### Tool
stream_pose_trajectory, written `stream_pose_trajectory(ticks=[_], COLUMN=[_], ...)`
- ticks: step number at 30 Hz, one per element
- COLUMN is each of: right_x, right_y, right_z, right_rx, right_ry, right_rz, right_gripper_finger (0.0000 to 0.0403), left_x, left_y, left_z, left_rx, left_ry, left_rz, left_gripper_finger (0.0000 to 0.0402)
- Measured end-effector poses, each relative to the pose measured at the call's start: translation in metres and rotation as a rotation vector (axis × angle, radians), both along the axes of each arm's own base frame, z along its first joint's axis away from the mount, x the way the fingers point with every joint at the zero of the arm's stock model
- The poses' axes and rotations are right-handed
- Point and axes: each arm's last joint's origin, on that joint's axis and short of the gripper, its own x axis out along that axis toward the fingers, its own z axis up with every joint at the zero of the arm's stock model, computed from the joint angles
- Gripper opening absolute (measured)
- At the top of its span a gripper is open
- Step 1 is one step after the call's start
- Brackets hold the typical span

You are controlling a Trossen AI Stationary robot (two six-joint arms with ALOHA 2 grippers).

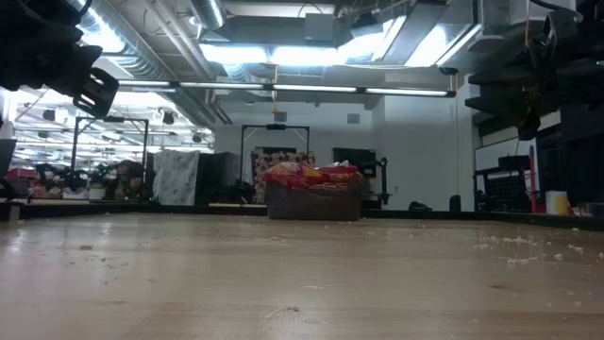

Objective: Sort Maruchan noodles
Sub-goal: Return to Home Position

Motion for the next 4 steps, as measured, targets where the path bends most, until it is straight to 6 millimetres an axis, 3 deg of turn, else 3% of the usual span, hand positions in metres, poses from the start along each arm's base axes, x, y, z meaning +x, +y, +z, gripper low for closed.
stream_pose_trajectory(ticks=[4], right_x=[0.0000], right_y=[0.0000], right_z=[0.0000], right_rx=[0.000], right_ry=[0.000], right_rz=[0.000], right_gripper_finger=[0.0198], left_x=[0.0000], left_y=[0.0000], left_z=[0.0000], left_rx=[0.000], left_ry=[0.000], left_rz=[0.000], left_gripper_finger=[0.0084])
